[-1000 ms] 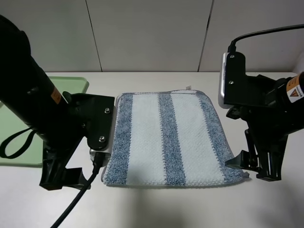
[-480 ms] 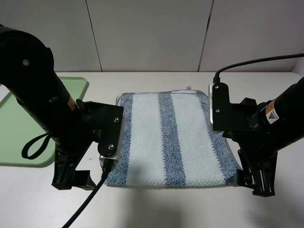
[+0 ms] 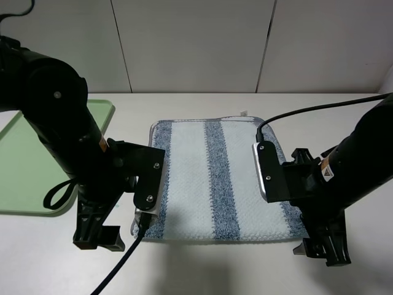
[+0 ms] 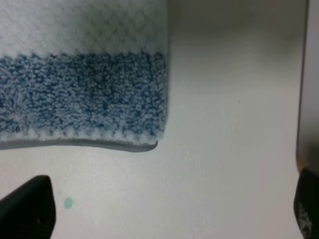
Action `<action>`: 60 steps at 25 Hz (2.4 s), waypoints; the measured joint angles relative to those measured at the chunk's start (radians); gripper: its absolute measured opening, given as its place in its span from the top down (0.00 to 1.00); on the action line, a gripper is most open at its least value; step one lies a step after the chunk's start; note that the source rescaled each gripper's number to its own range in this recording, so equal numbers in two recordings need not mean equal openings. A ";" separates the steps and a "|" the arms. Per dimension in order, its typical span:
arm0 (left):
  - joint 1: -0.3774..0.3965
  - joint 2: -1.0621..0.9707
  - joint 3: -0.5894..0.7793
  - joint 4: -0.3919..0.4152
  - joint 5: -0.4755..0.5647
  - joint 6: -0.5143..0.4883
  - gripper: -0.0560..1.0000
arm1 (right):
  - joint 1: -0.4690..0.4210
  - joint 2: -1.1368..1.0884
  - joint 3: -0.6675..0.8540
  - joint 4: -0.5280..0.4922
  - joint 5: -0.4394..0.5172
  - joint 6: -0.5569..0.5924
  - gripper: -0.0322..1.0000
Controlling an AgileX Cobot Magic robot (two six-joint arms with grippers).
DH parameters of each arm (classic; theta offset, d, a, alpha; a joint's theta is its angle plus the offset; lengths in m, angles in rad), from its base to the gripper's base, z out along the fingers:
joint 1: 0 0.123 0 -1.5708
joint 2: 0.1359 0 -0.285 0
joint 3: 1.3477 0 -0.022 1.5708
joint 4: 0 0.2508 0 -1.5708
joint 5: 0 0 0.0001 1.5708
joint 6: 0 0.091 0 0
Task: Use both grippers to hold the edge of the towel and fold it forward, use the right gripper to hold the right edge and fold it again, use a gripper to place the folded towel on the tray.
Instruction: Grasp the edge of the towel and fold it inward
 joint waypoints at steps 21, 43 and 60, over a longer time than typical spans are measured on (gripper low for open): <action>0.000 0.000 0.000 -0.002 -0.051 0.035 0.05 | 0.000 0.280 -0.001 -0.036 -0.153 -0.022 0.00; -0.013 0.144 -0.036 -0.061 -0.132 0.071 0.07 | 0.000 0.322 -0.001 -0.028 -0.201 -0.022 0.00; -0.090 0.342 -0.124 -0.065 -0.203 0.049 0.08 | 0.000 0.323 -0.001 -0.012 -0.212 -0.022 0.00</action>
